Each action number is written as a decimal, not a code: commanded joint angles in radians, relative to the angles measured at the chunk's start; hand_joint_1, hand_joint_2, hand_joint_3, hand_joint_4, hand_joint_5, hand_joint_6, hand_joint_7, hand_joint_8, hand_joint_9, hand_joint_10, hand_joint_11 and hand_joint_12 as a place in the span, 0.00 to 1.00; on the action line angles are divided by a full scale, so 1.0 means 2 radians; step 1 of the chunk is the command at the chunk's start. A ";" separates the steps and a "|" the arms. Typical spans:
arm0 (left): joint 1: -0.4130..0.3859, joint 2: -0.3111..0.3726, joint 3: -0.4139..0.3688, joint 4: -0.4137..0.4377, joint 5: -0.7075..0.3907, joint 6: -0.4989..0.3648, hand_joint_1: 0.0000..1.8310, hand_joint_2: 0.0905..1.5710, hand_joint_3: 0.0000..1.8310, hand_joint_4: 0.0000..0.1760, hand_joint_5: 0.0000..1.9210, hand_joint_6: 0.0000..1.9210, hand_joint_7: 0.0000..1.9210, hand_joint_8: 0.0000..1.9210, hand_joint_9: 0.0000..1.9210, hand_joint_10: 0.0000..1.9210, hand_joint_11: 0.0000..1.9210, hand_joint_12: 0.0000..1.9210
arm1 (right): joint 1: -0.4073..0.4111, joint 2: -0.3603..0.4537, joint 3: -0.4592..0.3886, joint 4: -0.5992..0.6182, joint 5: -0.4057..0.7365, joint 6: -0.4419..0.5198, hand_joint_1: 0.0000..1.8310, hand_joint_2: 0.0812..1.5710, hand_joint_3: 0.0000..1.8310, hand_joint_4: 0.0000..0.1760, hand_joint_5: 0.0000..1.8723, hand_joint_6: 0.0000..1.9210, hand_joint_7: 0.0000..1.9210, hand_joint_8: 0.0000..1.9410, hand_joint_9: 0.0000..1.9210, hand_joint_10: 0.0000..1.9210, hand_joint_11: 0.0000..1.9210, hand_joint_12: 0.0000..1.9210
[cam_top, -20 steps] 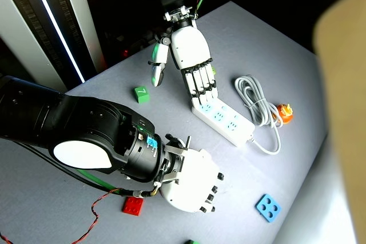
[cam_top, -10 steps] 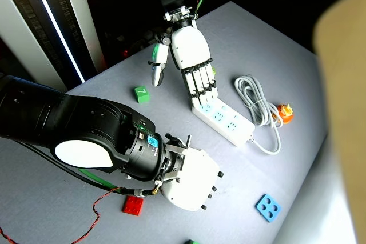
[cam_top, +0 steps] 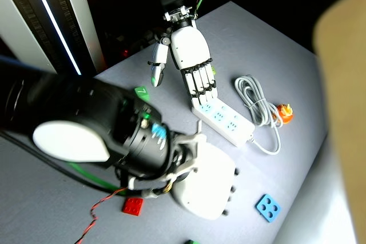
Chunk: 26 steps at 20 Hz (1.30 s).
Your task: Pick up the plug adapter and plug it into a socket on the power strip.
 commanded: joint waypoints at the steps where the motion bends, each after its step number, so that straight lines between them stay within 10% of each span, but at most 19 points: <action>1: -0.002 0.002 -0.003 0.021 -0.009 -0.002 0.00 0.75 0.00 0.00 0.03 0.00 0.05 0.00 0.04 0.00 0.00 0.07 | 0.015 -0.004 -0.001 -0.030 0.023 0.017 0.68 0.67 0.00 0.00 0.56 0.42 0.58 0.43 0.68 0.01 0.45 0.43; 8: -0.003 0.002 -0.004 0.021 -0.009 -0.002 0.00 0.75 0.00 0.00 0.03 0.00 0.03 0.00 0.02 0.00 0.00 0.08 | 0.025 -0.067 0.002 -0.157 0.000 0.103 0.68 0.66 0.00 0.00 0.54 0.43 0.60 0.41 0.68 0.00 0.46 0.42; 26: 0.001 0.002 -0.004 0.021 -0.009 -0.002 0.00 0.75 0.00 0.00 0.03 0.00 0.04 0.00 0.03 0.00 0.00 0.11 | -0.012 -0.163 0.077 -0.193 0.020 0.135 0.68 0.67 0.00 0.00 0.55 0.42 0.59 0.43 0.69 0.00 0.45 0.45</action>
